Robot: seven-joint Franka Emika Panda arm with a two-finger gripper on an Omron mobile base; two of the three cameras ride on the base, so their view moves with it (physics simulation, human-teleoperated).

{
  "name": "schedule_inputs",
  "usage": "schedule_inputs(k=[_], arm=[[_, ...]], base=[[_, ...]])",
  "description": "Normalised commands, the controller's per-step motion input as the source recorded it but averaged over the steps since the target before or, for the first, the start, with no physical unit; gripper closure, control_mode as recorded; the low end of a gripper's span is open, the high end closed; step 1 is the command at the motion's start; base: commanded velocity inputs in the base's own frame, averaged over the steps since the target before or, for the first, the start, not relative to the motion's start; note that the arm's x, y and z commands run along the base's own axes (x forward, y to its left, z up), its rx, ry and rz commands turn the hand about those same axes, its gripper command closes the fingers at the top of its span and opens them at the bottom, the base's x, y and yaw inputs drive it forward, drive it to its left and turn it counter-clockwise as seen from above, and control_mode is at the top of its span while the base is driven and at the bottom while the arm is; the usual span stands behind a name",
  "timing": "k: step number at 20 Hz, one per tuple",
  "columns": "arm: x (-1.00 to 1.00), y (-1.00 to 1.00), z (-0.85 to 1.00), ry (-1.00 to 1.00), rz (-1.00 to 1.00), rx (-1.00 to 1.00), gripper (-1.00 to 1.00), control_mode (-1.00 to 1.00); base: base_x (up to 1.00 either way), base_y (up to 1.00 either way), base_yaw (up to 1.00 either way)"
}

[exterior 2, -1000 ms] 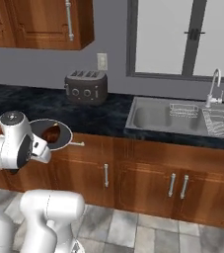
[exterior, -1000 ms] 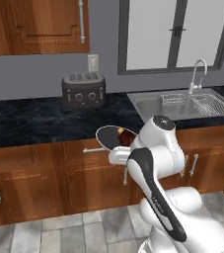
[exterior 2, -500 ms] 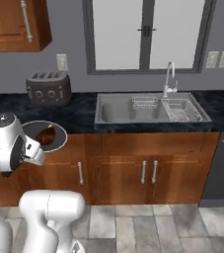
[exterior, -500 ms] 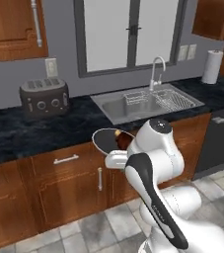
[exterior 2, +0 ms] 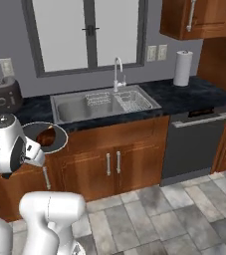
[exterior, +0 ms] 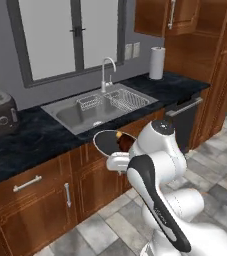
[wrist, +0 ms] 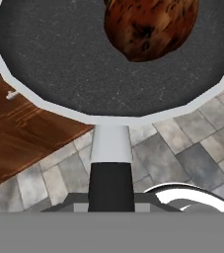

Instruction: Pick up the pan with the steak in it and place it on the dining table. Then place the steak on the plate.

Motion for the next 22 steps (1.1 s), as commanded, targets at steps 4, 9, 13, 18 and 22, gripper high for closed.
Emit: schedule_inputs(k=[4,9,13,18,22], arm=[[0.00,0.00,0.00,0.00,0.00,0.00,1.00,1.00],[0.00,0.00,0.00,0.00,0.00,0.00,1.00,1.00],[0.00,0.00,0.00,0.00,0.00,0.00,1.00,1.00],[0.00,0.00,0.00,0.00,0.00,0.00,1.00,1.00],[0.00,0.00,0.00,0.00,0.00,0.00,1.00,1.00]], base=[[0.00,0.00,-0.50],[0.00,0.00,-0.50],[0.00,0.00,-0.50],[0.00,0.00,-0.50],[0.00,0.00,-0.50]])
